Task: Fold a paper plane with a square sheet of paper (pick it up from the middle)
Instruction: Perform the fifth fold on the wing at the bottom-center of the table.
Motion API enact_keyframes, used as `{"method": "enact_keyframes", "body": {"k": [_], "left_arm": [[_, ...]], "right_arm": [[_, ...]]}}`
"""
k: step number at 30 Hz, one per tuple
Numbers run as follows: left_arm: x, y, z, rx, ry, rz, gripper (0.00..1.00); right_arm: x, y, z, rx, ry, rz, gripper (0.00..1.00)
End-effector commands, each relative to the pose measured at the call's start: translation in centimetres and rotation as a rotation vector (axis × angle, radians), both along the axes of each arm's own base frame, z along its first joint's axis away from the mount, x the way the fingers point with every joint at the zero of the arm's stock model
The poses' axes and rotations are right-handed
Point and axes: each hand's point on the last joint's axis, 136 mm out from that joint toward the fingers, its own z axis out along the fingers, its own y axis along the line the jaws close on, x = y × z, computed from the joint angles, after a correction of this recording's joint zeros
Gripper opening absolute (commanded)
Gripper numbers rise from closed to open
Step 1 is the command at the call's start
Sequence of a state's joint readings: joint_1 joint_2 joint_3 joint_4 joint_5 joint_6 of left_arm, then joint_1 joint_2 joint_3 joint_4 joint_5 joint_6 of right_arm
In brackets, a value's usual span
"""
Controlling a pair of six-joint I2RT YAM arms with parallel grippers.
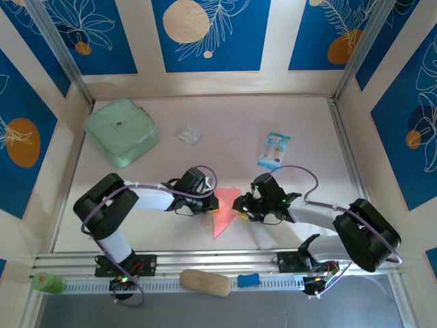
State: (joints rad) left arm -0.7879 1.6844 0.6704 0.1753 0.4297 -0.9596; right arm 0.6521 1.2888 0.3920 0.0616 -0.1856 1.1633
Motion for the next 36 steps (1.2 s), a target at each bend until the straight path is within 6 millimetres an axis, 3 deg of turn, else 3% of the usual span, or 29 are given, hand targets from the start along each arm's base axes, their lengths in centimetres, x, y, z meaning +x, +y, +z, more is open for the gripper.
{"method": "enact_keyframes", "body": {"k": [1,11,15,24,36], "left_arm": [[-1.1,1.9,-2.4,0.097,0.035,0.003,0.02],[-1.1,1.9,-2.1,0.090,0.032,0.007,0.01],[-1.0,1.8,-1.8,0.090,0.025,0.008,0.01],[-1.0,1.8,-1.7,0.080,0.026,0.010,0.01],[-0.9,1.6,-1.5,0.073,0.021,0.011,0.01]], "right_arm": [[0.2,0.4,0.9,0.024,0.004,0.009,0.39],[-1.2,-1.2,-1.0,-0.025,0.100,-0.068,0.40],[-1.1,-0.8,-1.1,-0.002,0.100,-0.073,0.40],[0.3,0.8,0.1,0.053,0.038,-0.029,0.35],[1.6,0.7,1.5,0.098,-0.055,0.014,0.33]]}}
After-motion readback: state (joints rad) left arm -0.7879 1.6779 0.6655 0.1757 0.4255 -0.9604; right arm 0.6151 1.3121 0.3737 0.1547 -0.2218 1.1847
